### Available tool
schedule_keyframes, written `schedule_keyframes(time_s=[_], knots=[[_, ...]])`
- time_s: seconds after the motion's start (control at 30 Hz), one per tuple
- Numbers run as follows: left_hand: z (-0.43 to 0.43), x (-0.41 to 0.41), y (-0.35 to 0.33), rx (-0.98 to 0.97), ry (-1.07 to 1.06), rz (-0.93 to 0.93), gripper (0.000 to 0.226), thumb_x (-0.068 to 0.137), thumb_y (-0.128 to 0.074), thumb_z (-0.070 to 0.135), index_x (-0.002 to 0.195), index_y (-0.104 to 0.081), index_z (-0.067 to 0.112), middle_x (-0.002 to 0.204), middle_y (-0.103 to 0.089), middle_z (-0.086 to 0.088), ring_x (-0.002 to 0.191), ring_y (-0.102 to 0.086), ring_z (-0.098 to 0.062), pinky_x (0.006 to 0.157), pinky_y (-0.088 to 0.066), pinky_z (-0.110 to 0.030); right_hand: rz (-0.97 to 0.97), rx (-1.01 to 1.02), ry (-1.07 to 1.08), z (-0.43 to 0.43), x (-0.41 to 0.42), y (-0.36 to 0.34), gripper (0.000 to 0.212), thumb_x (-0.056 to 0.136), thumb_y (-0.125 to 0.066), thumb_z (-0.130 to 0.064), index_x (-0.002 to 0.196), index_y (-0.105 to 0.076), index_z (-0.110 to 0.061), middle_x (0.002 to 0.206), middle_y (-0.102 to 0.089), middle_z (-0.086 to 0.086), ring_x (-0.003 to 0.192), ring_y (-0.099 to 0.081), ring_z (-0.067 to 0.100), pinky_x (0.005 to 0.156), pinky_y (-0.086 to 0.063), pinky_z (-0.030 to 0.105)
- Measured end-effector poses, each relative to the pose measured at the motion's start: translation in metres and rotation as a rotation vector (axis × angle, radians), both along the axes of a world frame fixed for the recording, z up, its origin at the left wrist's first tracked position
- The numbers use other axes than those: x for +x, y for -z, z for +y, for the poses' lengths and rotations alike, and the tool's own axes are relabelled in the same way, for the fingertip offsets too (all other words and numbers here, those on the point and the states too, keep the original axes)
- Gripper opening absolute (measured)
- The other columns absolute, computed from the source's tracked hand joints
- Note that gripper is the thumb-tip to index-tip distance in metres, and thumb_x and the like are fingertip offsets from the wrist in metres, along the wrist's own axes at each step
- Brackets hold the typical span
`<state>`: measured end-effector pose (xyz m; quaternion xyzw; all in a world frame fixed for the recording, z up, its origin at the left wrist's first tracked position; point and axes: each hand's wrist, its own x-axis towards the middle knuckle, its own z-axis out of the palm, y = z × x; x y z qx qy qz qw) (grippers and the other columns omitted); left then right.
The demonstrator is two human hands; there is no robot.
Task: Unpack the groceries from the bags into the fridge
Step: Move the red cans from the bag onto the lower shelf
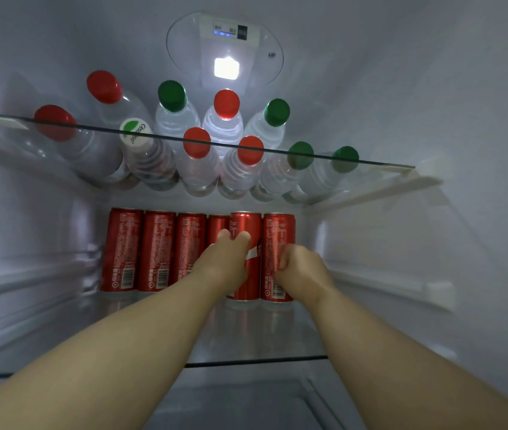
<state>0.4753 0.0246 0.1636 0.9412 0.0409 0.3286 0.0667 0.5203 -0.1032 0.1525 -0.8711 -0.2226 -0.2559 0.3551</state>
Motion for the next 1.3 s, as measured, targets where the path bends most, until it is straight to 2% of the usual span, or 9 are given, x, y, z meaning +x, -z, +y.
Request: schedule_keyframes(time_s=[0.13,0.27,0.33,0.4,0.5,0.77,0.9,1.13,1.3], knots=[[0.004,0.0,0.001,0.081,-0.015,0.047,0.029,0.09,-0.049,0.002,0.112,-0.04,0.017,0.114,-0.038,-0.009,0.077,-0.044,-0.021,0.065,-0.042,-0.03,-0.057,-0.166,0.008,0.0,-0.003,0.002,0.031,0.084,-0.044,0.003,0.068,-0.035,-0.022,0.093,-0.056,0.012,0.084,-0.054,0.027,0.073,-0.047,0.033],[0.004,0.007,0.004,0.175,-0.043,0.127,0.032,0.09,-0.051,0.001,0.117,-0.044,0.016,0.116,-0.039,-0.007,0.082,-0.041,-0.018,0.069,-0.04,-0.027,-0.044,-0.213,-0.043,0.001,-0.007,0.004,0.023,0.088,-0.042,-0.001,0.075,-0.041,-0.02,0.088,-0.052,0.007,0.084,-0.05,0.024,0.071,-0.039,0.027],[0.005,0.01,0.004,0.179,-0.047,0.179,0.035,0.091,-0.05,0.004,0.122,-0.044,0.017,0.121,-0.039,-0.007,0.096,-0.044,-0.022,0.076,-0.041,-0.029,-0.024,-0.28,-0.041,0.003,-0.005,0.003,0.014,0.09,-0.045,-0.005,0.095,-0.053,-0.015,0.1,-0.057,0.009,0.094,-0.055,0.028,0.076,-0.043,0.029],[0.005,0.015,0.005,0.178,-0.045,0.24,0.042,0.09,-0.05,0.006,0.129,-0.041,0.02,0.127,-0.039,-0.006,0.118,-0.041,-0.028,0.088,-0.044,-0.034,-0.015,-0.392,-0.002,0.005,-0.001,0.004,0.032,0.091,-0.048,-0.01,0.123,-0.047,-0.011,0.119,-0.055,0.013,0.108,-0.056,0.031,0.087,-0.047,0.035],[0.004,0.017,0.005,0.204,-0.051,0.308,0.053,0.09,-0.05,0.01,0.138,-0.033,0.021,0.133,-0.039,-0.007,0.122,-0.043,-0.032,0.095,-0.045,-0.04,-0.009,-0.52,0.056,0.008,0.003,0.006,0.045,0.092,-0.05,-0.014,0.135,-0.038,-0.01,0.129,-0.05,0.014,0.115,-0.052,0.03,0.095,-0.046,0.038],[0.0,0.024,0.005,0.396,-0.172,0.491,0.062,0.095,-0.044,0.015,0.149,-0.015,0.025,0.149,-0.025,-0.005,0.133,-0.034,-0.032,0.103,-0.04,-0.048,0.152,-0.647,0.081,0.019,0.012,0.006,0.049,0.093,-0.047,-0.014,0.14,-0.035,-0.012,0.14,-0.041,0.01,0.126,-0.043,0.03,0.106,-0.038,0.045],[-0.002,0.027,0.006,0.488,-0.261,0.563,0.062,0.095,-0.043,0.016,0.149,-0.014,0.024,0.152,-0.02,0.0,0.137,-0.027,-0.032,0.105,-0.036,-0.053,0.193,-0.639,0.086,0.019,0.014,0.005,0.05,0.095,-0.044,-0.015,0.142,-0.031,-0.012,0.142,-0.04,0.011,0.127,-0.043,0.031,0.107,-0.036,0.046],[-0.005,0.029,0.004,0.503,-0.248,0.493,0.065,0.093,-0.044,0.01,0.15,-0.015,0.024,0.153,-0.021,0.0,0.137,-0.025,-0.03,0.105,-0.035,-0.049,0.219,-0.634,0.082,0.014,0.013,0.001,0.049,0.098,-0.04,-0.014,0.145,-0.026,-0.008,0.145,-0.038,0.013,0.13,-0.04,0.03,0.109,-0.034,0.038],[-0.004,0.03,0.004,0.487,-0.257,0.475,0.066,0.092,-0.045,0.011,0.15,-0.015,0.024,0.152,-0.021,0.0,0.139,-0.021,-0.031,0.104,-0.034,-0.048,0.2,-0.596,0.061,0.014,0.01,0.0,0.044,0.098,-0.041,-0.014,0.141,-0.034,-0.007,0.14,-0.042,0.013,0.126,-0.044,0.029,0.107,-0.036,0.039]])
